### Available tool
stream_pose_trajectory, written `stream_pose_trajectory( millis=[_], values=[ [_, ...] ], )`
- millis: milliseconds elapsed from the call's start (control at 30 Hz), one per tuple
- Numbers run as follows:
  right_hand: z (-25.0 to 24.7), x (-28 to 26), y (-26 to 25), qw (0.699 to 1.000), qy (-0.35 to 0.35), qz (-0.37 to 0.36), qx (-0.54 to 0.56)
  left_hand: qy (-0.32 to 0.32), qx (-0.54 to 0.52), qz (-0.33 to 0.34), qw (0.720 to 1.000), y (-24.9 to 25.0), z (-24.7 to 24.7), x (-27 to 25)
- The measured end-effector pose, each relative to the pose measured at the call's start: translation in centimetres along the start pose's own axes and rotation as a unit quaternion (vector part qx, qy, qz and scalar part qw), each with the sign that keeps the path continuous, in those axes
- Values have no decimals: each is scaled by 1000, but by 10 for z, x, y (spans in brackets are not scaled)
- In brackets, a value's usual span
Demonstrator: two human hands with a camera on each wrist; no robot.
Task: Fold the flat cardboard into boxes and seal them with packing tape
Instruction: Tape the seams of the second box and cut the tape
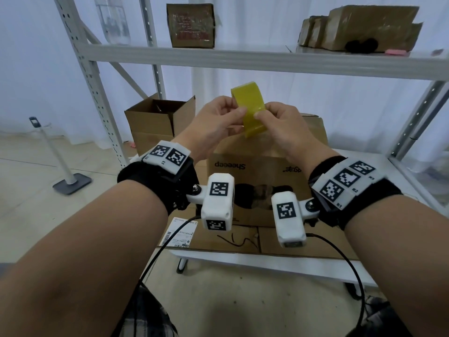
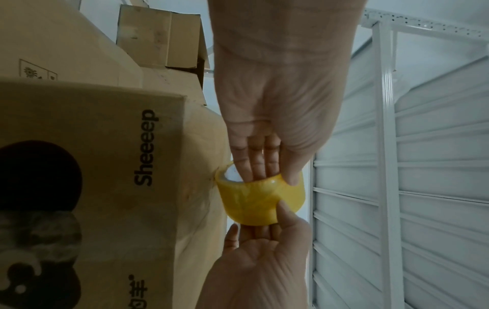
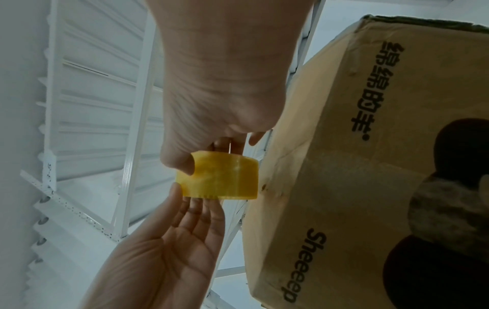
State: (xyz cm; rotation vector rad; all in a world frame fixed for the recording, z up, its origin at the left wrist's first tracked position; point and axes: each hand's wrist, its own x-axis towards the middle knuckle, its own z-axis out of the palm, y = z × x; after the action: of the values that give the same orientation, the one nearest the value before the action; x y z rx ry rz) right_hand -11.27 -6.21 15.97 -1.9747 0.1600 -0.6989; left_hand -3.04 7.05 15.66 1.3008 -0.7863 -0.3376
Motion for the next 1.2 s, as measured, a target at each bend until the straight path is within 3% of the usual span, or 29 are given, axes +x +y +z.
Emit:
stream_pose_trajectory(
  millis=[233, 333, 533, 667, 867, 1067, 1200],
  values=[
    [1, 4, -3, 999, 30, 28, 34, -43, 132, 28, 990, -9, -1, 0],
    [1, 3, -4, 998, 24, 16, 56, -20, 158, 35, 987, -9, 0, 0],
    [0, -2, 0, 998, -67, -2, 10, 109, 13, -3, 994, -3, 2, 9],
    [5, -2, -3, 998, -54, 16, 4, 89, -42, -21, 995, -1, 4, 8],
    [4, 2, -4, 1000, 10, 20, 14, 9, 38, 8, 999, -3, 3, 2],
    [8, 3, -8, 998, 7, 21, 50, 70, 163, 34, 984, -2, -7, 3],
    [5, 5, -6, 1000, 7, 13, 14, 87, 289, 145, 942, -3, -8, 2]
  ],
)
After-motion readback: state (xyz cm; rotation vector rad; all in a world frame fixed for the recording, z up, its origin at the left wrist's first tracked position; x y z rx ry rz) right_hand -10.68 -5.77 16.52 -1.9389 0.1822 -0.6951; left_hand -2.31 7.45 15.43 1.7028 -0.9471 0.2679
